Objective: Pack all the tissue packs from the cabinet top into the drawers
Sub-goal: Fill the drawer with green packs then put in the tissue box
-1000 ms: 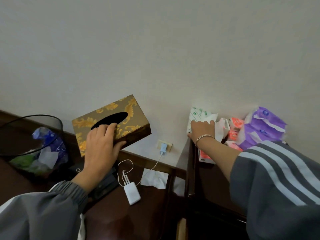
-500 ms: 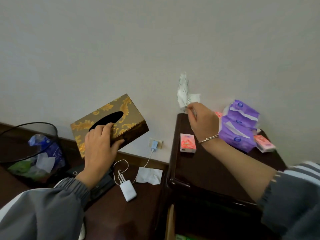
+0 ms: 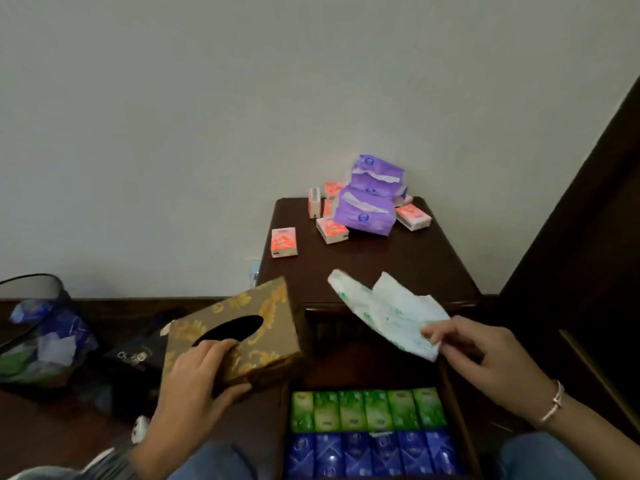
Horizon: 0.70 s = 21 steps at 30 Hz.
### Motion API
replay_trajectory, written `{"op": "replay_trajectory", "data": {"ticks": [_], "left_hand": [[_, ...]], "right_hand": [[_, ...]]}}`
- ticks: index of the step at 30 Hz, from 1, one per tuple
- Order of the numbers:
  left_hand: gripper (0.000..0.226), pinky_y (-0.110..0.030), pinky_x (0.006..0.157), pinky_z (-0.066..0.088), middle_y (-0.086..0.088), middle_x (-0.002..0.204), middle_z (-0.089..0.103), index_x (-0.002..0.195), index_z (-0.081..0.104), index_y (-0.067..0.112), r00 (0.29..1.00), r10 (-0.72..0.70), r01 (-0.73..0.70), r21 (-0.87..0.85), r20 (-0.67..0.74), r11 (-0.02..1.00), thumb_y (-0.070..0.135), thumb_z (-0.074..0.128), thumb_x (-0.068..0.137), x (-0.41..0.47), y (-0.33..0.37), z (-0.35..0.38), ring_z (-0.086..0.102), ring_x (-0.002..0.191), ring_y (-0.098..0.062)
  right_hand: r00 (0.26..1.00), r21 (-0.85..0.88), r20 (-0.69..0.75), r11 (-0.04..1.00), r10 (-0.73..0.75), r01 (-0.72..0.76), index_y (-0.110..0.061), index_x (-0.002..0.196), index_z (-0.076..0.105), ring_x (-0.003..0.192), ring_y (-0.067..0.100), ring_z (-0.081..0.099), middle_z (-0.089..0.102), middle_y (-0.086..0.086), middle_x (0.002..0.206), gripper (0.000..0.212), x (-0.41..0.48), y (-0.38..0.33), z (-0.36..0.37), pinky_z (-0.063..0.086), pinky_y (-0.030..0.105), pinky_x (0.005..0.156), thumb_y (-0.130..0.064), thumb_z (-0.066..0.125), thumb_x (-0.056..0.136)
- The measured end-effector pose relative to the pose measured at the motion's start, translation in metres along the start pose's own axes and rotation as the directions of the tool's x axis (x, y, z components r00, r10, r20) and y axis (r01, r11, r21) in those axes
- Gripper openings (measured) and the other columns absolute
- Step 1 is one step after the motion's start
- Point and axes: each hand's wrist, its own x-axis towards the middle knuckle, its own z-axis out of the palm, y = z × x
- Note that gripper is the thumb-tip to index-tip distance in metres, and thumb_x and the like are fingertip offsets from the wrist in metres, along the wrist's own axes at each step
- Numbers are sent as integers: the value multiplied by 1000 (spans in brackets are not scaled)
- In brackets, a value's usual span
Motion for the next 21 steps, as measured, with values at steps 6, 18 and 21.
{"op": "replay_trajectory", "data": {"ticks": [6,18,21], "left_hand": [[67,-23,87,37,27,114,41,127,47,40,973,25,-26,1,228,1000,61,70,67,-31,41,46,52,110,-9],[68,-32,99,41,12,120,51,134,43,32,923,-249,266,-17,294,964,54,68,74,-31,52,100,50,112,-9],[67,-35,97,42,10,118,52,133,45,31,916,-286,293,20,282,956,54,68,74,-31,44,97,51,110,-11]], "right_hand": [[949,77,246,972,198,-222,-27,86,61,97,6,65,68,-8,98,18,-62,33,-7,54,26,86,-15,69,77],[785,-238,529,944,324,-229,-23,89,54,78,7,52,55,-7,87,14,-70,108,60,41,17,69,-19,65,80],[700,-361,601,912,386,-193,-18,99,59,95,20,56,60,1,101,20,-80,125,72,42,25,76,-19,62,78]]}}
